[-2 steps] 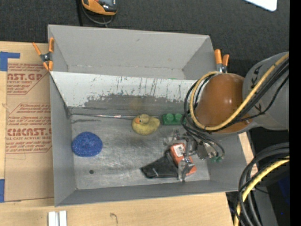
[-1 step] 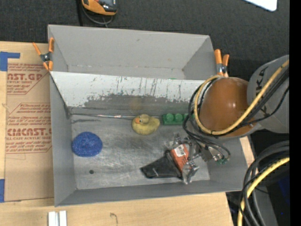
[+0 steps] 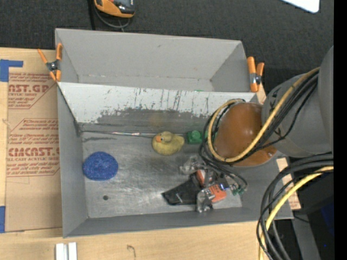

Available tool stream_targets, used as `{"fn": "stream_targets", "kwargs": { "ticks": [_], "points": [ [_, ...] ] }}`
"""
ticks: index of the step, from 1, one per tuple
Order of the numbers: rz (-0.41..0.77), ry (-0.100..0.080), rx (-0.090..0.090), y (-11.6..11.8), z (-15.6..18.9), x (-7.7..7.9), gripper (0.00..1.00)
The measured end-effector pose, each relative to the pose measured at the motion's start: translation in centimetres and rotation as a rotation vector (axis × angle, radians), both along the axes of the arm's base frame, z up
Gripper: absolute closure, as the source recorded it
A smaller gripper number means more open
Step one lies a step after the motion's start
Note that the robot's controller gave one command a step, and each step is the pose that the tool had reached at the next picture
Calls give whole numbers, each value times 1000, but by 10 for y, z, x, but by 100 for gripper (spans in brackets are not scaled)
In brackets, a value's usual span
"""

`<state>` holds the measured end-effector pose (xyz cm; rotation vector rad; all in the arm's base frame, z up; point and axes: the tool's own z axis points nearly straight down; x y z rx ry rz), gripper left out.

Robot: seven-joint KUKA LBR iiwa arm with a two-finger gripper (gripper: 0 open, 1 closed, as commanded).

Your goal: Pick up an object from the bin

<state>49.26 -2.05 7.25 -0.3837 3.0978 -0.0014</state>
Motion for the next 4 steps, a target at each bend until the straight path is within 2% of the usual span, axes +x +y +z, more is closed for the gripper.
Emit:
{"fn": "stream_targets", "kwargs": {
  "ticks": [1,3,4],
  "points": [
    [154,18,-4,1,0,4,100],
    [154,21,-3,1,4,2,100],
    [155,30,-1,2,23,0,100]
  ]
}}
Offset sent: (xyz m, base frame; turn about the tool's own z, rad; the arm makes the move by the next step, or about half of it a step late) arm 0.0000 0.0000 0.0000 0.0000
